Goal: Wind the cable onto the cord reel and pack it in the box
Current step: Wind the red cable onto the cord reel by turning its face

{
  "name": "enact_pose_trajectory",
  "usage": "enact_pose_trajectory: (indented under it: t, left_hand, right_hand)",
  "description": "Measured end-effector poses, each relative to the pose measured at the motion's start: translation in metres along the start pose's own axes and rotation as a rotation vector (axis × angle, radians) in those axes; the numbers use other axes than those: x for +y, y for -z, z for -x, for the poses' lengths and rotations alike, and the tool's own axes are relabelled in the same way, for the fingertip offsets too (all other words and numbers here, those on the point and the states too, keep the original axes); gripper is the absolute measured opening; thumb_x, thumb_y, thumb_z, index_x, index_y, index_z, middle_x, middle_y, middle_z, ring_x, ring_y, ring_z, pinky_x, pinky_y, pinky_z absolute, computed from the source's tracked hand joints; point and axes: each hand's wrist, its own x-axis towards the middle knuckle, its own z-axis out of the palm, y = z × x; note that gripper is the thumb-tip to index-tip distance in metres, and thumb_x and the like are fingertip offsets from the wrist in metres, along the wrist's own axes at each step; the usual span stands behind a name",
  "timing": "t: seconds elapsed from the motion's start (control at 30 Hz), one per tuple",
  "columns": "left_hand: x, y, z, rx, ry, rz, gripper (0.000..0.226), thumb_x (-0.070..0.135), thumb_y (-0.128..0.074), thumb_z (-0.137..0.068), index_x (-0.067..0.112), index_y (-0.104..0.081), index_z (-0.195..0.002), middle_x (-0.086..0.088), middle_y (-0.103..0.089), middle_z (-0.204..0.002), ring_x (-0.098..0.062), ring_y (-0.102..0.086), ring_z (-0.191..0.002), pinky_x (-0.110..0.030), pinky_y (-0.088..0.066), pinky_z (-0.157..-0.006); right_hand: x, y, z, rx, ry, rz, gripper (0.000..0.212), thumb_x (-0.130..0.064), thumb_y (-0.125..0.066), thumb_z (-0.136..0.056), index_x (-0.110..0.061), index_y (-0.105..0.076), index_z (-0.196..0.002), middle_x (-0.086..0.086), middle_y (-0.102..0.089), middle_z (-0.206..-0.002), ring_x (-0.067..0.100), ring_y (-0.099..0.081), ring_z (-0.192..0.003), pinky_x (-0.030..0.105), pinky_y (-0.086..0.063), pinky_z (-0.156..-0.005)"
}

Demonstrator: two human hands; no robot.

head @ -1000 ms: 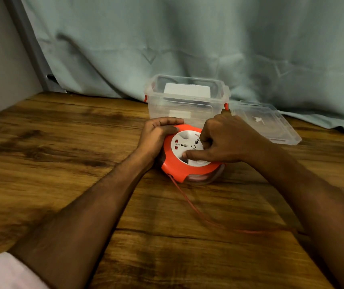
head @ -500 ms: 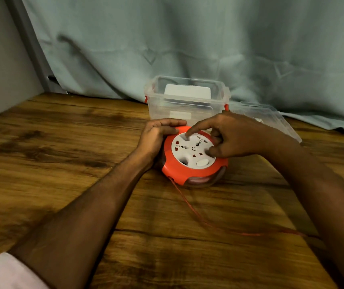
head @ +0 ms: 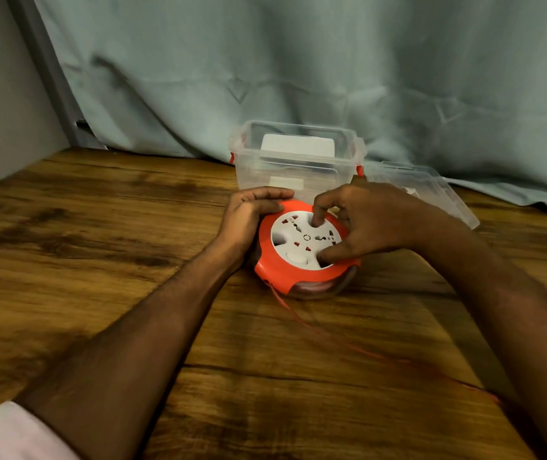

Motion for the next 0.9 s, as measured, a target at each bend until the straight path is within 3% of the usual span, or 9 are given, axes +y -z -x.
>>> enact_pose_trajectory:
  t: [0.1,0.27,0.43,0.6,0.7,0.77,0.83,0.87,0.9]
  left_hand:
    - [-0.001,-0.001,0.000,-0.004,0.005,-0.012,0.033,-0.011,-0.053,-0.082,-0.007,-0.070,-0.111,-0.024,-0.070,-0.102,-0.033,-0.065,-0.090,-0.032,-0.055,-0.077]
    - [-0.002,-0.002,0.000,-0.040,-0.008,-0.030,0.033,-0.012,-0.054,-0.081,-0.004,-0.071,-0.108,-0.023,-0.071,-0.102,-0.032,-0.066,-0.091,-0.031,-0.056,-0.079]
    - [-0.003,0.001,-0.002,-0.046,-0.013,-0.041,0.033,-0.011,-0.054,-0.082,-0.001,-0.072,-0.108,-0.021,-0.073,-0.104,-0.031,-0.068,-0.093,-0.037,-0.057,-0.087]
    - [-0.004,0.001,-0.002,-0.037,-0.009,-0.047,0.033,-0.011,-0.054,-0.082,-0.003,-0.072,-0.108,-0.021,-0.073,-0.103,-0.030,-0.068,-0.092,-0.036,-0.057,-0.085]
    - [-0.003,0.002,-0.002,-0.031,0.000,-0.039,0.032,-0.010,-0.054,-0.082,-0.002,-0.072,-0.108,-0.021,-0.073,-0.104,-0.030,-0.068,-0.093,-0.036,-0.057,-0.084]
    - [-0.003,0.002,-0.003,-0.018,0.009,-0.035,0.033,-0.010,-0.054,-0.082,-0.003,-0.072,-0.108,-0.022,-0.072,-0.104,-0.032,-0.068,-0.094,-0.037,-0.056,-0.087]
    - [-0.003,0.002,-0.003,-0.015,0.014,-0.033,0.035,-0.010,-0.053,-0.082,-0.004,-0.071,-0.111,-0.024,-0.072,-0.104,-0.032,-0.068,-0.093,-0.037,-0.056,-0.086]
    - [-0.002,0.002,-0.002,-0.020,0.015,-0.032,0.035,-0.010,-0.053,-0.082,-0.005,-0.071,-0.112,-0.024,-0.072,-0.104,-0.032,-0.068,-0.091,-0.036,-0.056,-0.085]
    - [-0.001,0.002,-0.001,-0.030,0.016,-0.034,0.035,-0.010,-0.053,-0.082,-0.005,-0.071,-0.112,-0.024,-0.072,-0.103,-0.031,-0.069,-0.090,-0.036,-0.057,-0.083]
  right_hand:
    - [0.000,-0.002,-0.001,-0.009,0.005,0.005,0.063,-0.084,-0.065,-0.058,-0.037,-0.069,-0.099,-0.016,-0.067,-0.102,0.010,-0.061,-0.092,0.027,-0.042,-0.068]
    - [-0.005,-0.002,-0.001,0.032,0.009,0.020,0.062,-0.091,-0.062,-0.051,-0.032,-0.062,-0.066,-0.021,-0.053,-0.070,0.002,-0.053,-0.069,0.024,-0.032,-0.057]
    - [-0.011,-0.004,-0.002,0.001,-0.007,-0.030,0.062,-0.091,-0.060,-0.053,-0.030,-0.052,-0.055,-0.017,-0.051,-0.065,0.005,-0.053,-0.066,0.026,-0.036,-0.056]
    - [-0.022,-0.009,-0.006,-0.014,-0.058,-0.010,0.063,-0.095,-0.042,-0.056,-0.032,-0.047,-0.061,-0.011,-0.058,-0.074,0.010,-0.059,-0.070,0.034,-0.051,-0.068]
    - [-0.023,-0.009,-0.005,-0.033,-0.051,-0.033,0.062,-0.091,-0.043,-0.065,-0.032,-0.064,-0.071,-0.014,-0.057,-0.072,0.006,-0.062,-0.070,0.032,-0.054,-0.066]
    - [-0.018,-0.004,-0.004,-0.025,-0.022,-0.050,0.051,-0.078,-0.054,-0.079,-0.030,-0.071,-0.079,-0.017,-0.054,-0.072,0.006,-0.060,-0.072,0.030,-0.051,-0.064]
    - [-0.010,0.004,-0.003,-0.020,0.004,-0.089,0.020,-0.052,-0.071,-0.084,-0.033,-0.071,-0.087,-0.016,-0.052,-0.062,0.003,-0.056,-0.066,0.028,-0.042,-0.058]
    - [-0.006,0.009,-0.002,-0.041,0.013,-0.117,0.016,-0.040,-0.077,-0.082,-0.035,-0.071,-0.096,-0.015,-0.053,-0.057,0.000,-0.056,-0.062,0.027,-0.039,-0.056]
    - [-0.002,0.011,-0.001,-0.070,0.021,-0.150,0.029,-0.032,-0.080,-0.079,-0.038,-0.070,-0.106,-0.018,-0.057,-0.057,-0.004,-0.056,-0.062,0.025,-0.037,-0.055]
